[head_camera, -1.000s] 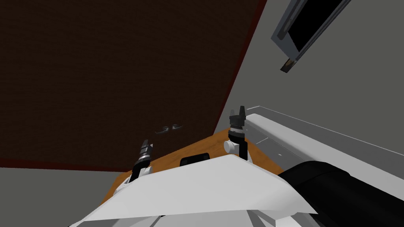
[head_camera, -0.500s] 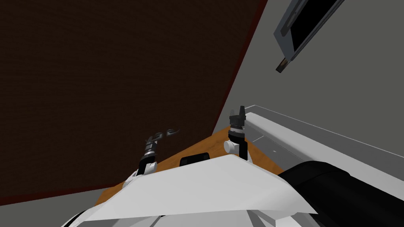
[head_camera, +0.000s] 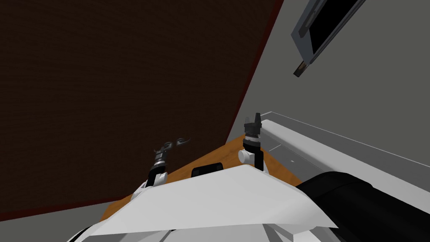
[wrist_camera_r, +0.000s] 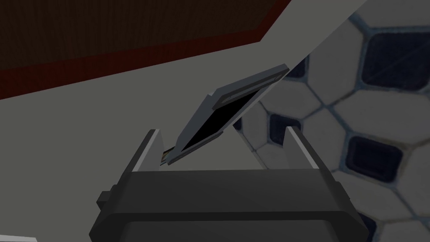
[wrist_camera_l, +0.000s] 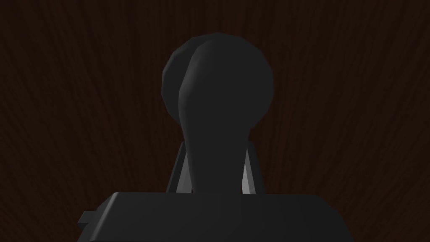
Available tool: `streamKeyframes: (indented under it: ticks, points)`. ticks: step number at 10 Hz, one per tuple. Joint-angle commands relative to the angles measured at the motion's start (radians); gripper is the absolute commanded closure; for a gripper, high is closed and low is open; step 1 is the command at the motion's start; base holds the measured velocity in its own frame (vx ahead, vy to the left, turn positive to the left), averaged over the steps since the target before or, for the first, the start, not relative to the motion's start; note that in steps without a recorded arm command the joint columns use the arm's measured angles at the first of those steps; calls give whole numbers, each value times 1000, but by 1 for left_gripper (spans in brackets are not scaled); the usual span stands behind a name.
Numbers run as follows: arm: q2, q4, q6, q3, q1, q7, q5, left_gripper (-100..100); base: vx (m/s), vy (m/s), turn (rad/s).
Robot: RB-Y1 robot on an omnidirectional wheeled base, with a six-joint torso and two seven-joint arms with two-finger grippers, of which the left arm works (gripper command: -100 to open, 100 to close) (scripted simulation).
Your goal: Pull the door open
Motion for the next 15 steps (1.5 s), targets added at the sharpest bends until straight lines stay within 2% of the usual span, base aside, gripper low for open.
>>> streamKeyframes:
  ticks: [1, 3, 4, 5, 6, 7, 8, 9, 10, 12, 13, 14, 15]
  points:
    - [1, -1, -1, 2, -1, 0, 1, 100, 0, 0, 0]
    - [1, -1, -1, 2, -1, 0, 1, 100, 0, 0, 0]
    - [25, 11, 1, 18, 26, 4, 10, 100, -125, 0, 94]
    - [25, 11, 1, 18, 26, 4, 10, 100, -145, 33, 59]
    - [25, -15, 1, 18, 26, 4, 10, 100, -73, 40, 12]
    - [25, 11, 1, 18, 26, 4, 10, 100, -22, 22, -4]
    - [43, 18, 0, 27, 43, 9, 15, 100, -77, 16, 85]
    - [43, 18, 0, 27, 43, 9, 15, 100, -94, -3, 30]
    - [43, 55, 0, 27, 38, 9, 15, 100, -48, -7, -13]
    - [43, 84, -4, 27, 39, 9, 15, 100, -12, -6, 3]
    - [43, 62, 0, 27, 43, 9, 15, 100, -8, -5, 13]
    - [43, 18, 0, 27, 43, 9, 15, 100, -12, -6, 18]
    - [43, 33, 0, 27, 43, 9, 15, 100, 0, 0, 0]
